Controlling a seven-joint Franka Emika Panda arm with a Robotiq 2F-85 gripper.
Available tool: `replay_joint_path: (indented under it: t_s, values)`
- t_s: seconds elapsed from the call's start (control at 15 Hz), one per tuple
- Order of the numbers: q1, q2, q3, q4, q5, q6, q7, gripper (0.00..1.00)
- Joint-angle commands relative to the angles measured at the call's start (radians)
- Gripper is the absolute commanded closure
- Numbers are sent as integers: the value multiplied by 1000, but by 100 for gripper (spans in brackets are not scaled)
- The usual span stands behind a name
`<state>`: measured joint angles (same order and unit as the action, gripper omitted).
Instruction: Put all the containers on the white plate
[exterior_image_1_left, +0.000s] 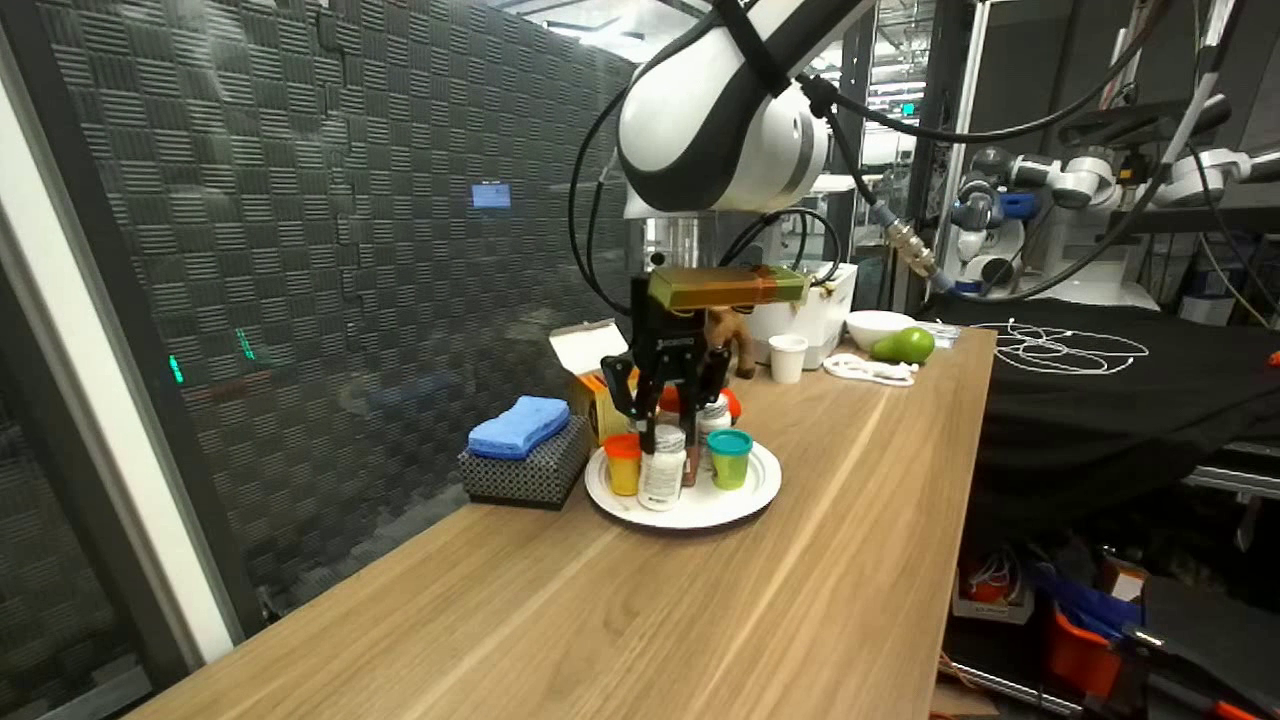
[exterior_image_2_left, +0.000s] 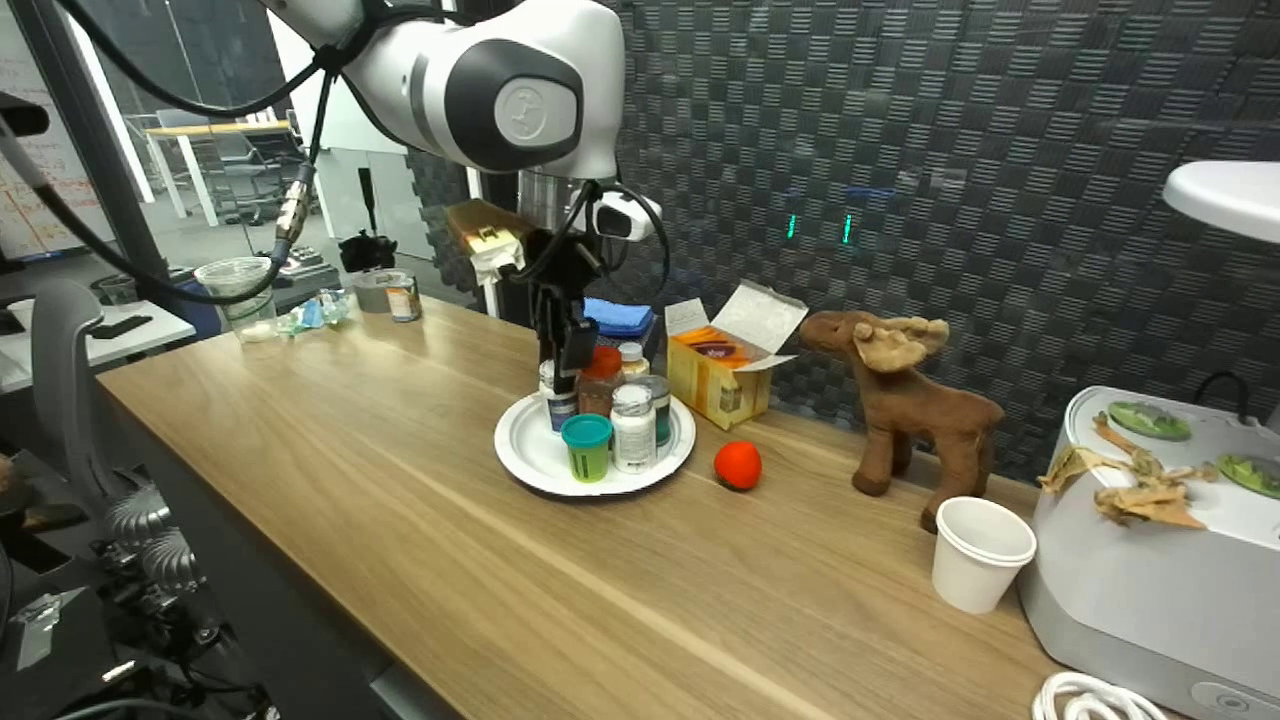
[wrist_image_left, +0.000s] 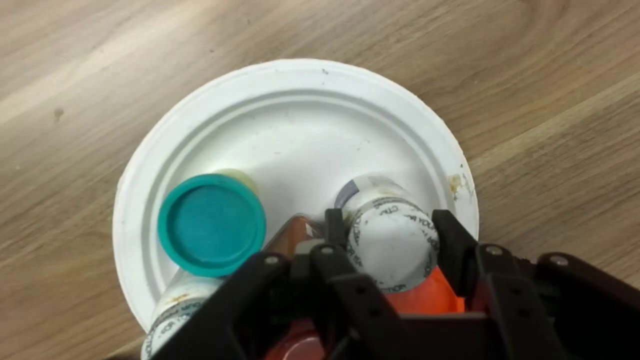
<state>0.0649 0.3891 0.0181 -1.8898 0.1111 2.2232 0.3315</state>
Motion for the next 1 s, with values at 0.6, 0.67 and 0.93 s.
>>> replay_joint_path:
  t_s: [0.6, 0.67, 0.93]
  values:
    - [-63, -218, -36, -73, 111, 50, 7, 0]
    - [-80, -220, -47, -59, 138, 53, 7, 0]
    - [-142, -176, -101, 0, 186, 38, 27, 0]
